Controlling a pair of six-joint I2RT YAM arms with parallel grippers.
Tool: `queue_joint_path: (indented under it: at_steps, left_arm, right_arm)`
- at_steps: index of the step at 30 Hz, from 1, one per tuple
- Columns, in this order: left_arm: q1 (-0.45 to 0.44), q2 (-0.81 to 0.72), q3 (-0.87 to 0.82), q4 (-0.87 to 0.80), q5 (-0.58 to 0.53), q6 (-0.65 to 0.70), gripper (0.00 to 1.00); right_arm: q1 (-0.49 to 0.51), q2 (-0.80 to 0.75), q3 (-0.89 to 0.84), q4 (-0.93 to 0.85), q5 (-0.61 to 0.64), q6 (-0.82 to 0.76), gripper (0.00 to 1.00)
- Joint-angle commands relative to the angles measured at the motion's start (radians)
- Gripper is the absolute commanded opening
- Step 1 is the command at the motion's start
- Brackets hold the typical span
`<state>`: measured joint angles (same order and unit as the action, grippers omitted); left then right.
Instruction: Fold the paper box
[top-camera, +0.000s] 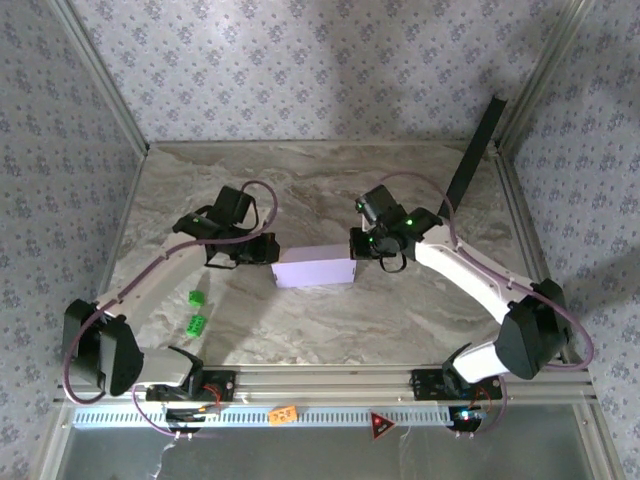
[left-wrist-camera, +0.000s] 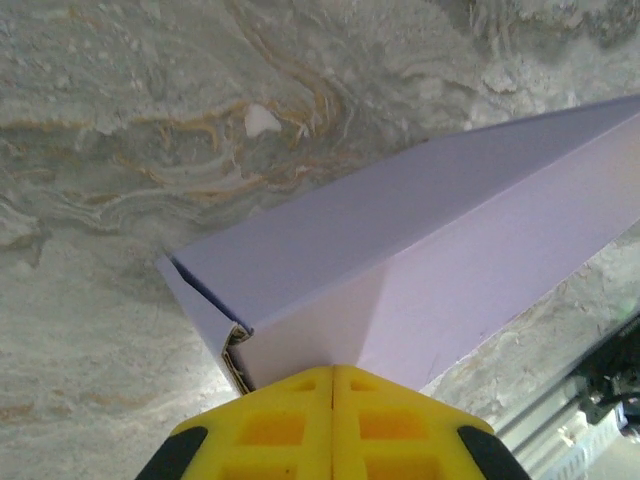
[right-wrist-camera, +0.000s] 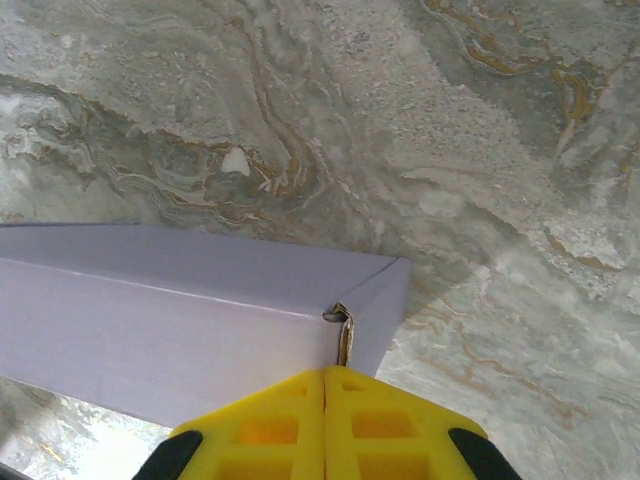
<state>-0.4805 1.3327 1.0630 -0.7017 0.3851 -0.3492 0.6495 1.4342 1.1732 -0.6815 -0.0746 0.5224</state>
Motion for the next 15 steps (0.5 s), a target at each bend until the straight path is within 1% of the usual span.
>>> queue_joint_path:
  at_steps: [1,4,8,11,15]
  left_arm:
    - [-0.01,0.029,-0.075,-0.055,-0.024,0.004,0.06]
    - [-0.01,0.027,-0.079,-0.065,-0.025,0.01,0.05]
    - [-0.009,-0.004,-0.019,-0.072,-0.023,0.003,0.05]
    - [-0.01,-0.041,0.044,-0.074,-0.046,-0.02,0.12]
    - [-0.01,-0.087,0.083,-0.071,-0.086,-0.052,0.26]
  right_arm:
    - [0.001,0.046,-0.092,-0.057,-0.008,-0.019,0.07]
    - [0.0,0.042,-0.101,-0.056,-0.012,-0.019,0.06]
    - [-0.001,0.03,-0.036,-0.083,-0.008,-0.029,0.07]
    - [-0.004,0.02,0.052,-0.116,-0.028,-0.03,0.1]
    - [-0.02,0.004,0.111,-0.127,-0.049,-0.038,0.19]
